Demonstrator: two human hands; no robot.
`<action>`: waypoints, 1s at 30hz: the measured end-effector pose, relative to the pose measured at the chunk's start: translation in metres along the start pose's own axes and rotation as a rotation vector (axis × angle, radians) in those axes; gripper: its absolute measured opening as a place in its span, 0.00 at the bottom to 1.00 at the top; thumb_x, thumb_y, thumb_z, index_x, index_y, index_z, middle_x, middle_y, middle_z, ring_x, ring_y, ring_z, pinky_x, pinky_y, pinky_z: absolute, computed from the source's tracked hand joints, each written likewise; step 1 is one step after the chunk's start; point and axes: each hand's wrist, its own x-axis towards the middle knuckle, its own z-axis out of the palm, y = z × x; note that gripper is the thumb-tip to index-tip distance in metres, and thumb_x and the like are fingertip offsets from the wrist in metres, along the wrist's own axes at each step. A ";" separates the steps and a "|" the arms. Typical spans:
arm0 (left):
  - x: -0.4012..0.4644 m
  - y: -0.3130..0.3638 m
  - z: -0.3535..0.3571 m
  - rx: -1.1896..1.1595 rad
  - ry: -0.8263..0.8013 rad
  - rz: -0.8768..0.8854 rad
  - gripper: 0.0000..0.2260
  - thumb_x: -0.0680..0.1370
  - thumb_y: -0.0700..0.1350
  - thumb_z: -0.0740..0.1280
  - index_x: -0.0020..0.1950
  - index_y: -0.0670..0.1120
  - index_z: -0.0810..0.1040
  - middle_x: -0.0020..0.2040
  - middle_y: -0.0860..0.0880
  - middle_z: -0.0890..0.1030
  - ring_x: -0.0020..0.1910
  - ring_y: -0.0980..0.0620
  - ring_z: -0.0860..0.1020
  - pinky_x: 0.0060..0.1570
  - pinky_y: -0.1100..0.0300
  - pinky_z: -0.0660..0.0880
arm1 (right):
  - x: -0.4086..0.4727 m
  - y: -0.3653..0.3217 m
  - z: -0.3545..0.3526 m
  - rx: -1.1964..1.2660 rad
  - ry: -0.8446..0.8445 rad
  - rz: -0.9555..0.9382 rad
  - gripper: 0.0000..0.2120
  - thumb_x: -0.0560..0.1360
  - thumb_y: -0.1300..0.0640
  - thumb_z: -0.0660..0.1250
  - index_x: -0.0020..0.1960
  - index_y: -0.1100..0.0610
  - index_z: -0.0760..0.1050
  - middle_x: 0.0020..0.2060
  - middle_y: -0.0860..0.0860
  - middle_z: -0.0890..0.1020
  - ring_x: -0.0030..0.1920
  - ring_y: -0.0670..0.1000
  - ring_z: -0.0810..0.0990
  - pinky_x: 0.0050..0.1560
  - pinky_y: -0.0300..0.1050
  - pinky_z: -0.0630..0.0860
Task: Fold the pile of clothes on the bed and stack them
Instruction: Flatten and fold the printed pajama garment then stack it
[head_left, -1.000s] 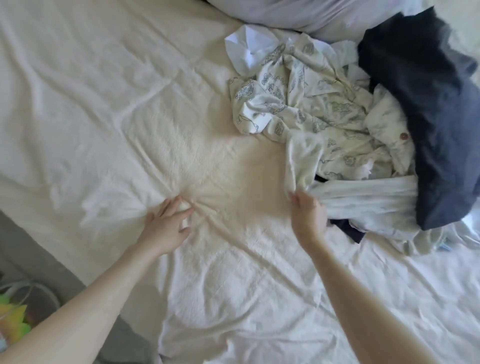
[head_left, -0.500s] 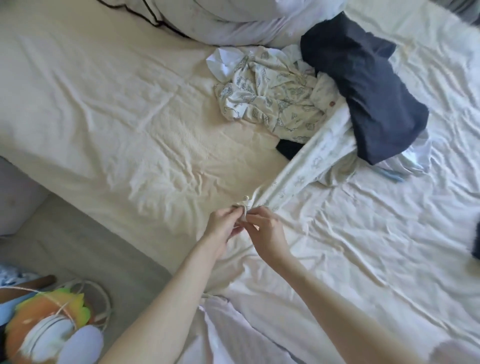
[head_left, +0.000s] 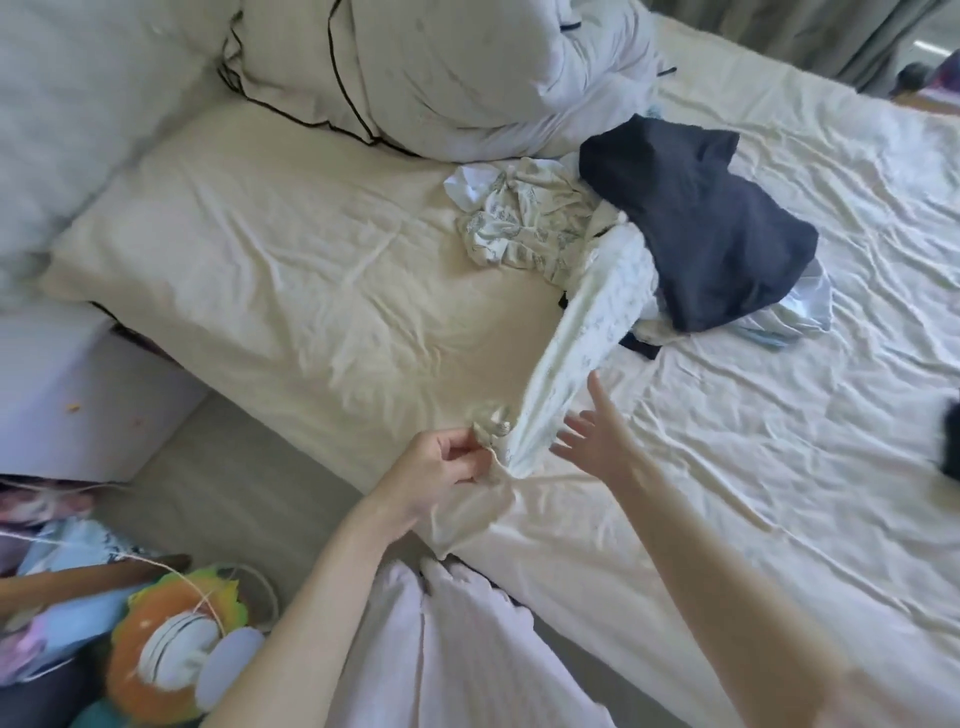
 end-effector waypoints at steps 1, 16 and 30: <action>-0.010 0.003 -0.001 0.086 -0.039 0.002 0.06 0.76 0.32 0.64 0.49 0.37 0.79 0.41 0.51 0.82 0.39 0.58 0.80 0.46 0.68 0.76 | 0.007 -0.012 0.000 0.140 -0.032 0.024 0.38 0.76 0.40 0.62 0.75 0.64 0.55 0.62 0.55 0.72 0.63 0.57 0.73 0.62 0.53 0.72; 0.026 0.062 0.054 -0.171 0.024 -0.257 0.14 0.78 0.59 0.60 0.50 0.50 0.78 0.49 0.47 0.79 0.46 0.48 0.77 0.46 0.56 0.75 | -0.113 -0.044 -0.012 -1.205 -0.285 -1.145 0.13 0.72 0.65 0.71 0.29 0.62 0.76 0.37 0.41 0.77 0.43 0.46 0.73 0.45 0.30 0.65; 0.007 0.011 0.109 0.511 -0.226 0.039 0.03 0.73 0.37 0.71 0.46 0.42 0.83 0.37 0.55 0.81 0.36 0.66 0.74 0.40 0.72 0.70 | -0.044 -0.041 -0.097 -0.311 0.052 0.023 0.16 0.77 0.45 0.64 0.53 0.58 0.73 0.43 0.56 0.79 0.43 0.54 0.80 0.41 0.47 0.78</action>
